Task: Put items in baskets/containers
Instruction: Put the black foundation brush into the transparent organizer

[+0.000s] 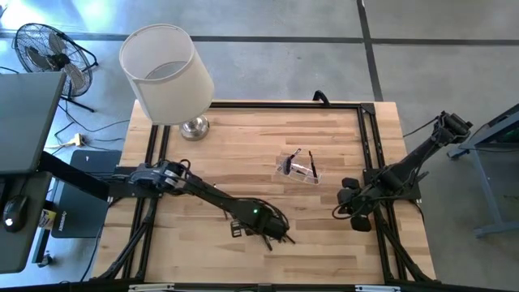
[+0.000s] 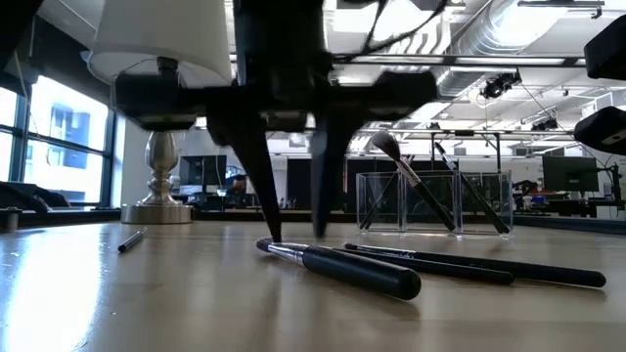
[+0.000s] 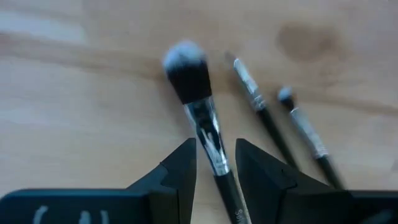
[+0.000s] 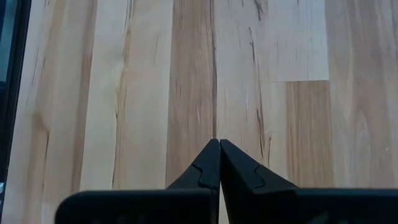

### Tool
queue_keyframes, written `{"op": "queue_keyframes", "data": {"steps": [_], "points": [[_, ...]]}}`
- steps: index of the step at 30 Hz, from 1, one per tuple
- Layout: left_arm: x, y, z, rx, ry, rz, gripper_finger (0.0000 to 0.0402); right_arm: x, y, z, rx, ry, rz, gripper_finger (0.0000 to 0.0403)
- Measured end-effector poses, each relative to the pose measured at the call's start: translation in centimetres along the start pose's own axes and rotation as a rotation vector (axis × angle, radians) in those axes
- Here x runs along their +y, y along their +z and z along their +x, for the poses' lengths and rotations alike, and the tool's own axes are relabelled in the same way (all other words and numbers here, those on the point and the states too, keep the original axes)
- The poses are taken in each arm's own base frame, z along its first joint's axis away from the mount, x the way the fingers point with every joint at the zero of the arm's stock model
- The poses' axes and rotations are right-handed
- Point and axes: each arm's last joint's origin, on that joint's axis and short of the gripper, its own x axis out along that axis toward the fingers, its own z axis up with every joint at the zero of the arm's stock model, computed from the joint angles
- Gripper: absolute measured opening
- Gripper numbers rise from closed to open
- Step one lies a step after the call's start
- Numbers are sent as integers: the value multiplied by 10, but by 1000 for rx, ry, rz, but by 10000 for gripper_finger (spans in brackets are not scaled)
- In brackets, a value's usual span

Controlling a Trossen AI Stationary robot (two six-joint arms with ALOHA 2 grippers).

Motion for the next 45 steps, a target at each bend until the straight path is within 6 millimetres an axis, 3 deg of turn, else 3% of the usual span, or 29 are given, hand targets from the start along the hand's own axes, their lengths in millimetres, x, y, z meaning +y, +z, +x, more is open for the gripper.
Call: {"op": "queue_keyframes", "data": {"steps": [5, 11, 18, 23, 25, 30, 34, 40, 45], "points": [[-2, -7, 20, 22, 0, 7, 108, 0, 0, 0, 3, -2, -15, 0], [-1, -7, 28, 41, 22, 27, 107, 0, 0, 0, 3, -2, -18, 0], [3, -6, 29, 68, 92, 147, 33, 0, 0, 0, 1, -3, -22, 0], [4, -6, 29, 99, 100, 309, 32, 0, 0, 0, -5, -6, -36, 0], [4, -6, 28, 110, 122, 290, 32, 0, 0, 0, -5, -6, -36, 0], [7, -17, 8, -61, 101, 307, 32, 0, 0, 0, -9, -11, -36, 0], [8, -26, -24, -235, 34, 345, 32, 0, 1, 0, -22, -22, -36, 0], [27, -33, -55, -501, -73, 365, 32, 0, 4, 0, -62, -32, -34, 0], [38, -23, -73, -596, -75, 415, 32, 2, 7, 1, -91, -17, -33, 0]]}}
